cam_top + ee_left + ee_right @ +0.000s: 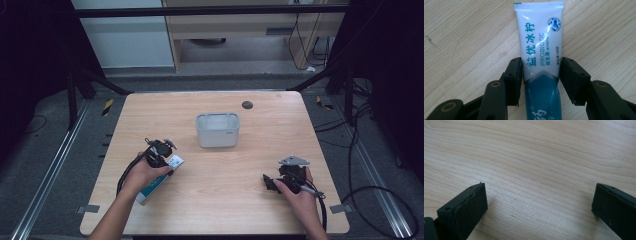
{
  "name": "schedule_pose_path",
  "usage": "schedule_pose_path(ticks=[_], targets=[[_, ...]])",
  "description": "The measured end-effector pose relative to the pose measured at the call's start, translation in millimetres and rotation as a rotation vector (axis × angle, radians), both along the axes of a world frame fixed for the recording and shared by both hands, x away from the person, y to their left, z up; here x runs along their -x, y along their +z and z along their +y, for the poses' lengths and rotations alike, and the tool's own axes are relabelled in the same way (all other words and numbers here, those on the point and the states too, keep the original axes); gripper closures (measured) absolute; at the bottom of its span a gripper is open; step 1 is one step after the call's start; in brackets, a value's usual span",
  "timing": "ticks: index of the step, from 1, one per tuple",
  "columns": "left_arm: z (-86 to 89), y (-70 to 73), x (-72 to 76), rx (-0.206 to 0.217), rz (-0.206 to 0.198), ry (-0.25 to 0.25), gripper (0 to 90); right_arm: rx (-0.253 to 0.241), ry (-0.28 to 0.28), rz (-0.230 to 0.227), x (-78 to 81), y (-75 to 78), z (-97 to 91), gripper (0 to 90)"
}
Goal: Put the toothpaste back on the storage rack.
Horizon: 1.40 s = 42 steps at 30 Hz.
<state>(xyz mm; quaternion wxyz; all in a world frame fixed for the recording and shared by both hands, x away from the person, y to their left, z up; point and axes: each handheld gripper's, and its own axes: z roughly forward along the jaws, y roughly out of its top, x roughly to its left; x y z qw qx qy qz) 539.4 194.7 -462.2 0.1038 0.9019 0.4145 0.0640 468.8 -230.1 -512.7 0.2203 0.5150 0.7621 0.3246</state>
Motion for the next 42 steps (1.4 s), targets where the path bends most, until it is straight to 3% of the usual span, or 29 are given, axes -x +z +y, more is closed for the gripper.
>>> schedule_pose_path(ticks=[24, 42], targets=[[3.6, -1.8, -3.3, 0.016, 0.025, -0.004, 54.5, -0.002, -0.002, 0.000, 0.0, 0.0, 0.2, 0.3], [1.6, -1.2, 5.7, 0.018, -0.027, 0.000, 65.9, 0.001, -0.001, -0.002, -0.1, -0.2, 0.0, 0.3]])
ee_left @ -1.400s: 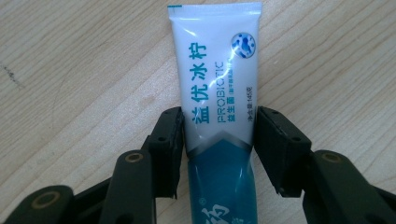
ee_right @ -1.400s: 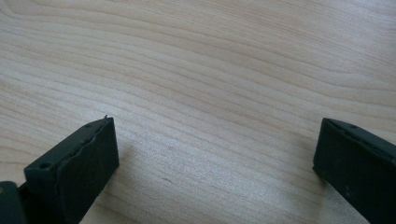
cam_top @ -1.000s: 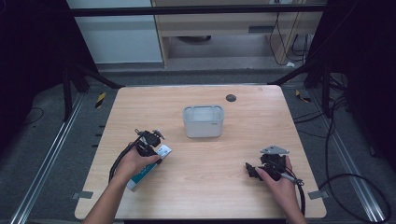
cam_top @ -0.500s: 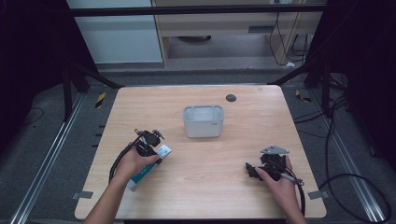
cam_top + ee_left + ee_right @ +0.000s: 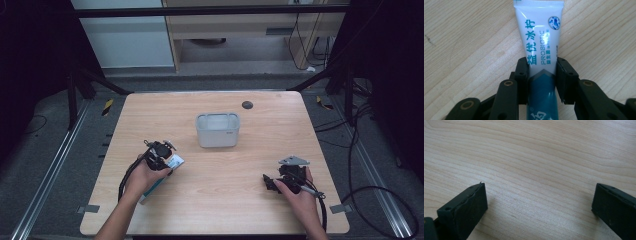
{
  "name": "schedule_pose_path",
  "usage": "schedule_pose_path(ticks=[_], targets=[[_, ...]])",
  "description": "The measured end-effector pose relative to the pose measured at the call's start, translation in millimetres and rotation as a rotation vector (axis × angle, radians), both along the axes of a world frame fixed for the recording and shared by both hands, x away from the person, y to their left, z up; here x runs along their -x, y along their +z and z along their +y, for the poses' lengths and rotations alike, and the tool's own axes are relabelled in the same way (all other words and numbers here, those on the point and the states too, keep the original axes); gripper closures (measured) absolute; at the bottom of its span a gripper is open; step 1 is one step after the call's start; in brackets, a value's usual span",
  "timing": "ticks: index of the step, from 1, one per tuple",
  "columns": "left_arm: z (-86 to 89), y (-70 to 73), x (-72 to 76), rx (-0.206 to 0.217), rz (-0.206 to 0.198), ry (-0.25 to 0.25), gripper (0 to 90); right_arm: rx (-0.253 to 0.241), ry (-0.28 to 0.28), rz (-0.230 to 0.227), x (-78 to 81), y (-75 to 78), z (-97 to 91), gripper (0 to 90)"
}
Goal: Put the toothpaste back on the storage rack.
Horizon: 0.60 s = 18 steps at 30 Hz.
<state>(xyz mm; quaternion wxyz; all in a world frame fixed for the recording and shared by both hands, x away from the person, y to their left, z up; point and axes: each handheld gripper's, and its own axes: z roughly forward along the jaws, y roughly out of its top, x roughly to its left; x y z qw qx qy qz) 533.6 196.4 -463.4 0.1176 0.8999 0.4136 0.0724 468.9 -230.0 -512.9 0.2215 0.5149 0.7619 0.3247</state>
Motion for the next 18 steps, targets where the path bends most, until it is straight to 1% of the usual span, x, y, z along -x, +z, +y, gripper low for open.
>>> schedule_pose_path(ticks=[2, 5, 7, 10, 13, 18], targets=[[0.1, 0.1, 1.1, 0.007, -0.008, 0.001, 68.0, 0.000, 0.000, 0.000, 0.0, 0.0, 0.0, 0.3], [0.6, 1.3, 1.2, -0.001, -0.013, -0.015, 70.4, 0.000, 0.000, 0.000, 0.0, 0.0, 0.0, 0.3], [0.6, 1.6, 1.8, 0.009, -0.009, -0.008, 71.9, 0.000, 0.000, 0.000, 0.0, 0.0, 0.0, 0.3], [1.7, 2.7, 1.9, 0.015, -0.010, -0.015, 73.6, 0.000, 0.000, 0.000, 0.0, 0.0, 0.0, 0.3], [4.5, 5.9, 2.2, 0.046, -0.005, -0.014, 77.2, -0.002, 0.000, 0.002, 0.1, 0.1, 0.1, 0.3], [6.2, 6.9, 2.3, 0.043, -0.005, -0.022, 78.7, -0.002, -0.001, 0.002, 0.1, 0.1, 0.1, 0.3]])
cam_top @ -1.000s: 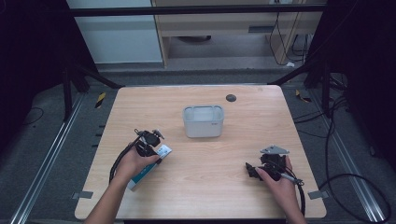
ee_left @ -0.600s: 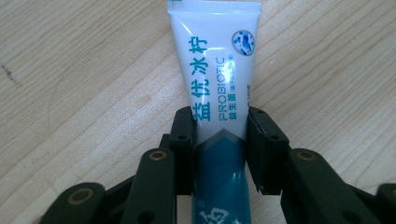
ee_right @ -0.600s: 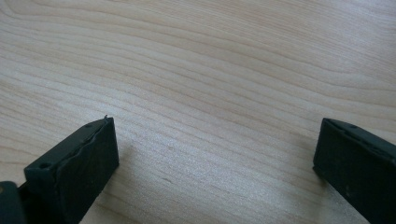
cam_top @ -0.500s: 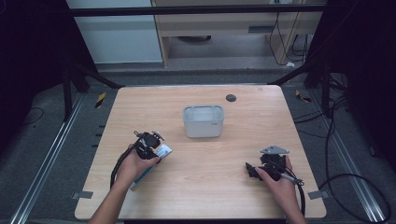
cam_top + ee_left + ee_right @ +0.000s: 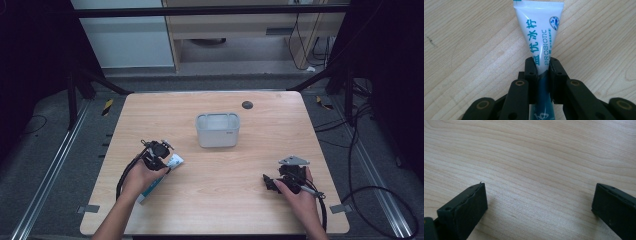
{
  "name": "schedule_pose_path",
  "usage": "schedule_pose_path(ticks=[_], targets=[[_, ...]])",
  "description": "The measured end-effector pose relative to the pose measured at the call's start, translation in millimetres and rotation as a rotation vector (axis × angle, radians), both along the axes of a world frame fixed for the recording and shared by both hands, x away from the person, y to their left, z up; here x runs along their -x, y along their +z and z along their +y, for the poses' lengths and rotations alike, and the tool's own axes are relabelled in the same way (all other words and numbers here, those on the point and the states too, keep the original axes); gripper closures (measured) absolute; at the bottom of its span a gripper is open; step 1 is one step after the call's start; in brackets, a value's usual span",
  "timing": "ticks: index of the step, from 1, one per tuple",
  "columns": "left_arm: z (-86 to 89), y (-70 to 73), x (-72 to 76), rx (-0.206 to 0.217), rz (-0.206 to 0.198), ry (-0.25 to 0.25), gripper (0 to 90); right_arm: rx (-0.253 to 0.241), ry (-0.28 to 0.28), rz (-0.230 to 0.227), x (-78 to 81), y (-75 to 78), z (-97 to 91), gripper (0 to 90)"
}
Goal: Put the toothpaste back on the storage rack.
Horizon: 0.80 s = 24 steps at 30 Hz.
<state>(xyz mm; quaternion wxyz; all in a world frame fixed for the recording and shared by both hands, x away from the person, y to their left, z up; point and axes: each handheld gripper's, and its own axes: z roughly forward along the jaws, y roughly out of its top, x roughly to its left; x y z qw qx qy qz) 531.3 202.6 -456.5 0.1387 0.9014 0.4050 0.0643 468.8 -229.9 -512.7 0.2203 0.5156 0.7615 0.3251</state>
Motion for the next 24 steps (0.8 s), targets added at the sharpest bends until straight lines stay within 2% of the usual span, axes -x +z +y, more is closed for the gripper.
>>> schedule_pose_path(ticks=[6, 14, 24], targets=[[0.5, 6.6, 0.0, 0.018, -0.015, 0.003, 79.0, -0.001, 0.001, 0.000, 0.0, 0.0, 0.0, 0.3], [-1.2, 32.1, -1.0, 0.025, -0.062, -0.012, 79.1, -0.001, 0.001, 0.001, 0.1, 0.1, 0.0, 0.3], [0.3, 52.5, -1.3, 0.043, -0.102, -0.007, 79.2, 0.001, 0.002, 0.000, 0.0, 0.1, -0.2, 0.3]])
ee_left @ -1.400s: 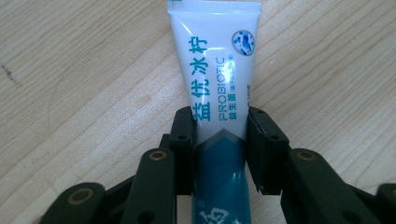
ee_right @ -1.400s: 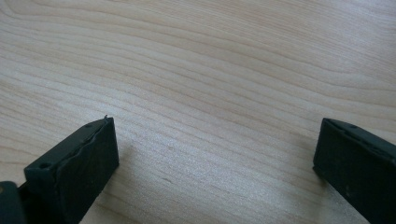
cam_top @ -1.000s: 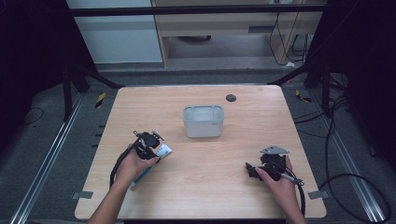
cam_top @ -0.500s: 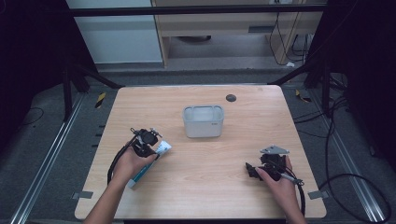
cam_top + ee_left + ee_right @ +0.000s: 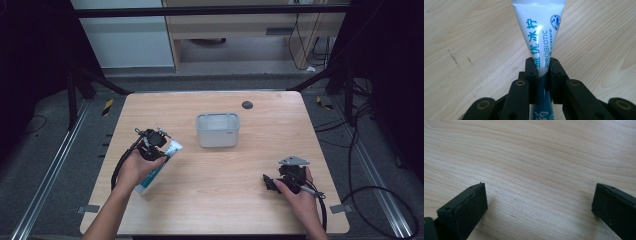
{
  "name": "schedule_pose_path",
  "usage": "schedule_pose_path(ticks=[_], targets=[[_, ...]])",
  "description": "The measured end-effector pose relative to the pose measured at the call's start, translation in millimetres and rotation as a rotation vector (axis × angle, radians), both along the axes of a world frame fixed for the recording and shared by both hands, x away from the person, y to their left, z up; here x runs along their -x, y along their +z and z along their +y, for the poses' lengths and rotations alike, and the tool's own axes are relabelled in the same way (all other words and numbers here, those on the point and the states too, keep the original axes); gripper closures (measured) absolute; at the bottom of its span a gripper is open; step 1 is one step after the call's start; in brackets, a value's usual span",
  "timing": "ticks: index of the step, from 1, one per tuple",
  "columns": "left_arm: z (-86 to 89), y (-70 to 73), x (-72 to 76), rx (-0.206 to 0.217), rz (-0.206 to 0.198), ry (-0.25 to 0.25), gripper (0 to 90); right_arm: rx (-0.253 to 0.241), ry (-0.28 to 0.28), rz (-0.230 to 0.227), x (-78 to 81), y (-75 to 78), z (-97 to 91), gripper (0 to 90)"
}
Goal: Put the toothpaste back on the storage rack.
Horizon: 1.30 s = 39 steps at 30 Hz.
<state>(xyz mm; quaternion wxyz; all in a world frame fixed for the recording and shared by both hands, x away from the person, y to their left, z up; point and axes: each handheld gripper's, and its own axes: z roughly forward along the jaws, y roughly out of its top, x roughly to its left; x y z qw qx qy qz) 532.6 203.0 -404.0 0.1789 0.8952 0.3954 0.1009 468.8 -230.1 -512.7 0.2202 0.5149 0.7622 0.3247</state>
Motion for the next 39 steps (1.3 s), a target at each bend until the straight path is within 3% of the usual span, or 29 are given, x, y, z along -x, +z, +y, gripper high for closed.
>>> schedule_pose_path(ticks=[3, 21, 35, 39], targets=[[-2.3, 8.7, 0.4, 0.020, -0.032, 0.001, 79.2, 0.000, 0.000, 0.000, -0.1, 0.0, -0.1, 0.3], [-20.8, 45.3, -3.5, 0.073, -0.115, -0.015, 79.2, -0.002, -0.001, 0.001, 0.0, 0.1, 0.0, 0.3], [-39.9, 59.5, -2.4, 0.141, -0.171, -0.025, 79.3, -0.003, -0.001, 0.001, 0.1, 0.1, 0.1, 0.3], [-45.4, 62.9, -0.7, 0.169, -0.207, -0.022, 79.3, -0.001, -0.001, 0.001, 0.0, 0.1, 0.0, 0.3]])
